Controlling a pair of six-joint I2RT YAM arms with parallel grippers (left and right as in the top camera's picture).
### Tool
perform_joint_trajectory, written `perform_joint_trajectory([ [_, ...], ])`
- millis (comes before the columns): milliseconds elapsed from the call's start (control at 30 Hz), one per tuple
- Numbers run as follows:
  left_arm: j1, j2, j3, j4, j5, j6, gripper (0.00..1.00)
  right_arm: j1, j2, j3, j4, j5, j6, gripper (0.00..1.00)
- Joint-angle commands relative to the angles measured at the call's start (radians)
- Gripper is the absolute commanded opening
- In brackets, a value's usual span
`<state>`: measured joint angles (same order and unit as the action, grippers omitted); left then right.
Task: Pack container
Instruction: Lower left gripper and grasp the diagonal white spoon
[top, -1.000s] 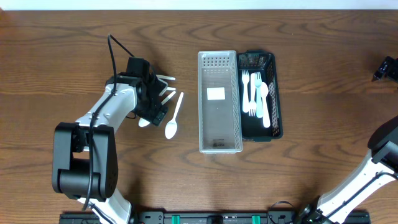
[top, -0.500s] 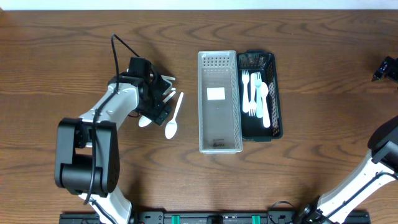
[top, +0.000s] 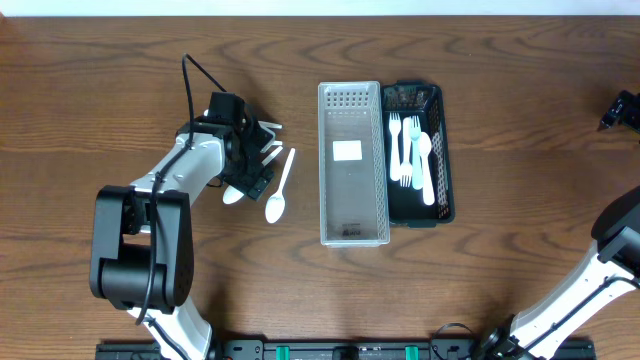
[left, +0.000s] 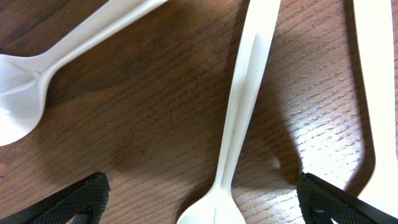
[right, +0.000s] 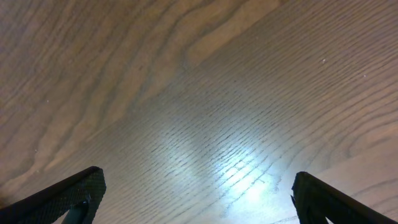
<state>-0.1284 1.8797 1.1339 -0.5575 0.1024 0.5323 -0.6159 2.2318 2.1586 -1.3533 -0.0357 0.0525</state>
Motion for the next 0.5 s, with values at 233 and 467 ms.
perform_joint_trajectory([
  [233, -0.003, 0.011, 0.029, -0.009, 0.041, 0.013, 0.98, 0.006, -0.025, -0.002, 0.000, 0.002, 0.014, 0.99],
  [467, -0.003, 0.028, 0.029, -0.015, 0.070, -0.005, 0.98, 0.006, -0.025, -0.002, 0.000, 0.002, 0.014, 0.99],
])
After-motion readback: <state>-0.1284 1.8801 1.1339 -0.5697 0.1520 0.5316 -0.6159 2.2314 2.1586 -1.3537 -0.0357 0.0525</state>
